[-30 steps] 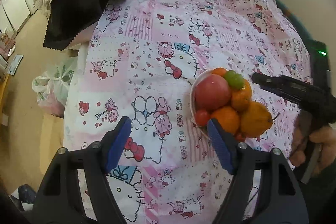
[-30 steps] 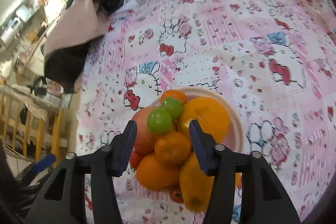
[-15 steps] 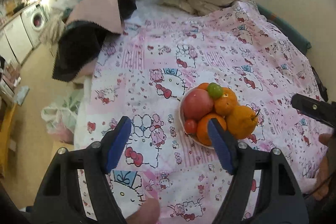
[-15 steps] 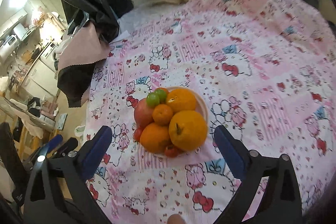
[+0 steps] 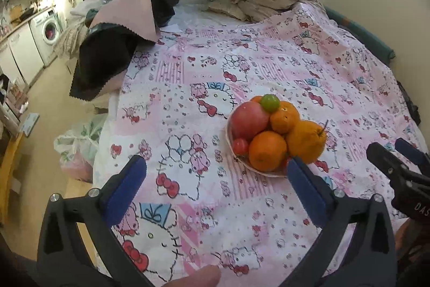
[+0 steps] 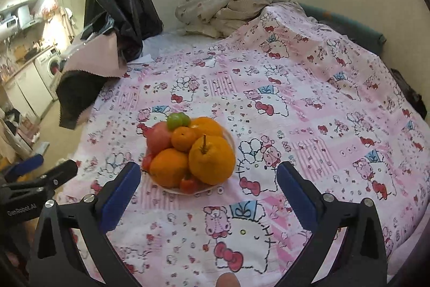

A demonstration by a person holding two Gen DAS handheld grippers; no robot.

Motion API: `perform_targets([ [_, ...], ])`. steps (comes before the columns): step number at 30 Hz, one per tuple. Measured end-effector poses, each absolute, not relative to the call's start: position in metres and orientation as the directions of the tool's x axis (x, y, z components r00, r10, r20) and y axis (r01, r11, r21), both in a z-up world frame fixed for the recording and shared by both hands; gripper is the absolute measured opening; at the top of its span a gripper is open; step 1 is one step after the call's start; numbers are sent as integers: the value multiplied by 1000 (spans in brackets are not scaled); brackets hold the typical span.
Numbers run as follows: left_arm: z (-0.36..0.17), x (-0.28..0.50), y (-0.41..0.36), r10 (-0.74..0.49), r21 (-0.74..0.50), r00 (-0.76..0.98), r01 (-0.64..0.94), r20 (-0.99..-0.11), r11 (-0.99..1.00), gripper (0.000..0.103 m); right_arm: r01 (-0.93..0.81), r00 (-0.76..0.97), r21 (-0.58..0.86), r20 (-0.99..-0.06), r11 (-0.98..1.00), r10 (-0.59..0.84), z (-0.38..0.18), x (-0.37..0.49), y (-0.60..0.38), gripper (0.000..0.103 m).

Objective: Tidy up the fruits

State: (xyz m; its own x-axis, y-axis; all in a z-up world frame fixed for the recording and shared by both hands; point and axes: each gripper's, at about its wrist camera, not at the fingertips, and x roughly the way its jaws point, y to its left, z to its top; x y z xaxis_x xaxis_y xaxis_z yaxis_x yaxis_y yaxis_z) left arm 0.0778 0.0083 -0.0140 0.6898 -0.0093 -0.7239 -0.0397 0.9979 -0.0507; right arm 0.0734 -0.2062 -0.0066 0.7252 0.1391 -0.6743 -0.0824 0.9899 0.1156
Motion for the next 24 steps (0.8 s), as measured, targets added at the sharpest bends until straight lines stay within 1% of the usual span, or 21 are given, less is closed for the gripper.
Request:
perform_targets([
  [4, -16, 82, 5, -12, -50, 695, -35, -719, 998, 103, -66, 717, 137, -683, 988, 143, -11, 77, -207, 103],
  [11, -18, 85, 5, -19, -56, 684, -32, -729, 998, 103, -82, 721, 104, -681, 991, 131, -10, 78, -199, 103],
  [24, -16, 82, 3, -31, -62, 690, -21, -723, 998, 103, -84, 712, 99, -690, 992, 129, -11, 78, -198, 103],
])
